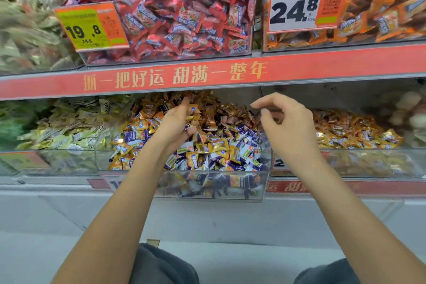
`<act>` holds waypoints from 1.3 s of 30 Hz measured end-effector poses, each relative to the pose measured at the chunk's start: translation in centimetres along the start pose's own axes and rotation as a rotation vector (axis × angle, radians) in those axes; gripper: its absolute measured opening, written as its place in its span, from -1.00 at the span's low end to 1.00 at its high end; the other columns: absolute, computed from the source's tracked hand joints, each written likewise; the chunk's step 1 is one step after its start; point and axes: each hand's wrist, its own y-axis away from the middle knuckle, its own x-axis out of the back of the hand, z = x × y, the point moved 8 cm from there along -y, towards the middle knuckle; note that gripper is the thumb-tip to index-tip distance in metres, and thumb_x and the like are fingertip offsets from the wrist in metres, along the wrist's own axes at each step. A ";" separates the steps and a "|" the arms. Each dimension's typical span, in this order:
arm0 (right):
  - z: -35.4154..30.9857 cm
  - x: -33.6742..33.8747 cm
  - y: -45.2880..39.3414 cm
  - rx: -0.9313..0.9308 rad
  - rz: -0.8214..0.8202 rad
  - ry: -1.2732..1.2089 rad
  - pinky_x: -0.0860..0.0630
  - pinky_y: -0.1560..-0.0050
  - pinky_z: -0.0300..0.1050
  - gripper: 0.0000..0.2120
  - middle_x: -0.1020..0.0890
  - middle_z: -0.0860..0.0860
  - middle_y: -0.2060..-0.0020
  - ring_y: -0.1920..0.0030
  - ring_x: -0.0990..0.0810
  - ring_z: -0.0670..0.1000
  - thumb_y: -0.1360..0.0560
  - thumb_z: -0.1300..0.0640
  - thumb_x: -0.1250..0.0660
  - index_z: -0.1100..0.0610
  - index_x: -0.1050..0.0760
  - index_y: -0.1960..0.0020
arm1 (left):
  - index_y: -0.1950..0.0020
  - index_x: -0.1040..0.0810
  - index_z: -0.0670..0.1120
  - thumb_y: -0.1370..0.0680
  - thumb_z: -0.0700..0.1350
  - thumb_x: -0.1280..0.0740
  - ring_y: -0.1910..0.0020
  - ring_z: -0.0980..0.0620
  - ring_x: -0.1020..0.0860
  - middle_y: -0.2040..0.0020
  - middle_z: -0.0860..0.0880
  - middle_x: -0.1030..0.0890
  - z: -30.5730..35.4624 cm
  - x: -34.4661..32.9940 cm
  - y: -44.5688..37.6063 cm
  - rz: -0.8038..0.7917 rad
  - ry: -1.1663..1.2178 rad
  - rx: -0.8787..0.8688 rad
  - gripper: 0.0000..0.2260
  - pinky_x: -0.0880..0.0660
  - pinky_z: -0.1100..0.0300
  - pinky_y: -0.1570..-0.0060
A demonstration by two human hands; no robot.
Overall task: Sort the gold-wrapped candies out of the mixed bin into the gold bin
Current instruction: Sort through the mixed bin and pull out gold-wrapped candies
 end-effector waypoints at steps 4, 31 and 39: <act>-4.3 -2.3 1.6 0.267 -0.053 0.041 -0.49 0.01 -0.17 -0.77 -0.60 -0.07 0.05 0.04 -0.53 -0.07 -0.51 0.33 -0.26 0.11 -0.58 -0.06 | 0.05 -0.41 -0.17 -0.65 0.02 -0.13 0.43 0.11 -0.33 0.25 -0.04 -0.37 -0.5 -1.5 0.8 -0.097 0.226 0.101 -0.73 -0.20 0.34 0.60; -3.8 -11.5 1.8 0.243 -0.336 0.215 -0.40 -0.10 -0.22 -0.68 -0.60 0.06 -0.13 -0.16 -0.40 0.05 -0.56 0.27 -0.26 0.09 -0.52 -0.29 | -0.05 -0.53 -0.12 -0.63 0.19 0.05 0.09 0.05 -0.58 0.05 -0.10 -0.62 -0.9 -1.2 4.1 -0.113 -0.078 0.035 -0.51 -0.55 0.21 0.27; -2.1 -3.8 0.3 0.104 -0.038 0.239 -0.37 -0.10 -0.24 -0.76 -0.60 -0.17 0.01 -0.06 -0.50 -0.07 -0.50 0.22 -0.37 0.05 -0.62 -0.14 | 0.09 -0.56 -0.25 -0.64 0.00 -0.14 0.42 0.16 -0.61 0.17 -0.11 -0.61 1.2 0.4 2.6 -0.014 -0.561 -0.346 -0.63 -0.49 0.32 0.51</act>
